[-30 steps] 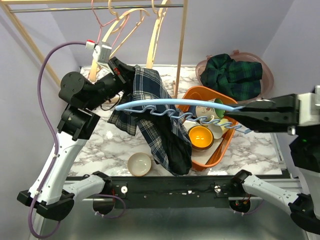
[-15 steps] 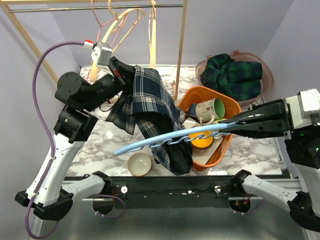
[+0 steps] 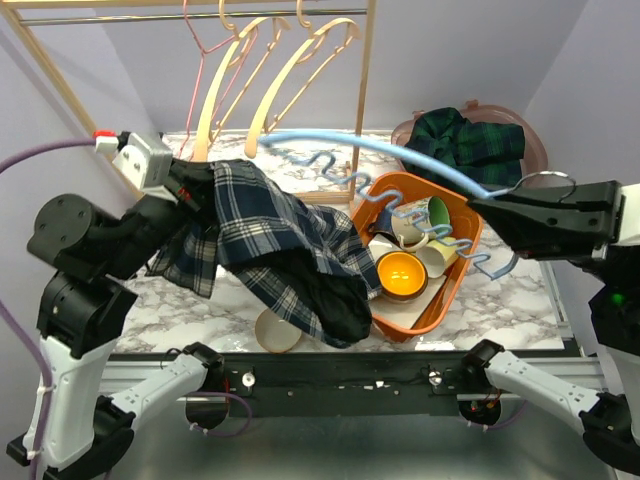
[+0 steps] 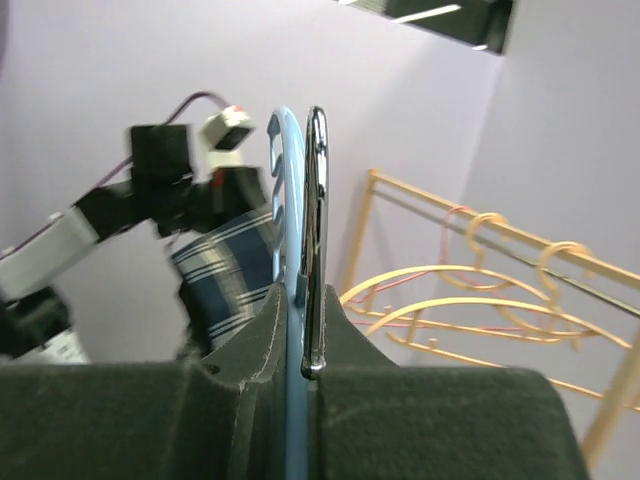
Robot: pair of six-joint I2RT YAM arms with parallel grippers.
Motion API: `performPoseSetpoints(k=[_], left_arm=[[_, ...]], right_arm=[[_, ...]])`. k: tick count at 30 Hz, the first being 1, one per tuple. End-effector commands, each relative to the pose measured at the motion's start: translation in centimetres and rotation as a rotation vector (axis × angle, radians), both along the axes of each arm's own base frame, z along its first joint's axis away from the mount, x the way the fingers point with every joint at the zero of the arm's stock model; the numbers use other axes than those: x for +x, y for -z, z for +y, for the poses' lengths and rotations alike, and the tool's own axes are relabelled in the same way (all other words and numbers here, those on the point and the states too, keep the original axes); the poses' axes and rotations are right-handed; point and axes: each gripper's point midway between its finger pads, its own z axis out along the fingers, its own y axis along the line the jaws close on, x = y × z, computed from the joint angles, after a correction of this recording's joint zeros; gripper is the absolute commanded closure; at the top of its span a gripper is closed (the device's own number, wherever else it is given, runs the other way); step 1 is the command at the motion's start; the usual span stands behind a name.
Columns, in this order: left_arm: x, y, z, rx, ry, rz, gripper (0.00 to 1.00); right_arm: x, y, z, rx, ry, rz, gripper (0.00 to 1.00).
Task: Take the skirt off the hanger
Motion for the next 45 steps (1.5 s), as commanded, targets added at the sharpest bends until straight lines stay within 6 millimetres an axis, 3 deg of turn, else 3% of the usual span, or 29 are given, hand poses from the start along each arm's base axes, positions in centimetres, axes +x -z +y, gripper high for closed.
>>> performPoseSetpoints(k=[1,2,3,4,6,9,13,17,21,30,32,33,35,36,38,39,45], left_arm=[[-1.7,0.0,0.7,0.048,0.011,-0.066,1.0],[-2.1,-0.1,0.7,0.05,0.024,-0.076,1.0],[-2.5,-0.1,0.5,0.061,0.044,-0.085,1.0],[-2.7,-0.2,0.5,0.071,0.051,-0.091,1.0],[-3.5,-0.5,0.6,0.099,0.067,-0.107,1.0],[-4.7,-0.7,0.5,0.122,0.111,-0.124,1.0],[-5.8,-0.7,0.3,0.12,0.154,-0.151,1.0],[-5.3,0.0,0.3,0.128,0.139,-0.125,1.0],[-4.7,0.9,0.3,0.164,0.125,-0.129,1.0],[-3.6,1.0,-0.3,0.14,0.122,-0.111,1.0],[-2.9,1.1,-0.9,0.11,0.131,-0.069,1.0],[-2.3,1.1,-1.3,0.09,0.133,-0.059,1.0],[-0.9,2.1,-2.9,0.049,0.174,0.041,1.0],[-0.1,2.9,-3.6,0.049,0.188,0.074,1.0],[2.0,4.4,-5.1,0.028,0.198,0.162,1.0],[2.7,5.1,-6.0,0.016,0.212,0.171,1.0],[5.3,8.2,-8.0,0.001,0.19,0.221,1.0]], right_arm=[[6.1,-1.7,-0.7,0.072,0.244,0.083,0.99],[6.0,-2.8,-0.9,0.064,0.26,0.056,0.99],[5.9,-1.4,0.4,-0.044,0.217,0.065,0.99],[7.9,0.4,2.8,-0.157,0.189,0.081,0.99],[7.2,2.1,4.4,-0.29,0.098,0.056,0.99],[8.4,3.9,5.7,-0.319,0.071,0.078,0.99],[8.0,5.2,7.0,-0.364,-0.014,0.067,0.99],[8.1,6.6,7.9,-0.389,-0.062,0.091,0.99],[8.0,6.5,7.5,-0.362,-0.047,0.078,0.99],[7.3,5.6,6.3,-0.315,0.0,0.065,0.99],[7.9,5.4,5.5,-0.29,0.062,0.087,0.99],[9.8,4.9,4.5,-0.24,0.177,0.14,0.99],[11.7,5.0,2.9,-0.183,0.308,0.201,0.99],[13.1,4.4,0.6,-0.105,0.442,0.262,0.99],[13.7,4.9,-0.5,-0.078,0.507,0.296,0.99],[12.2,3.8,-1.3,-0.042,0.493,0.251,0.99],[9.8,3.5,-2.8,-0.027,0.48,0.211,0.99]])
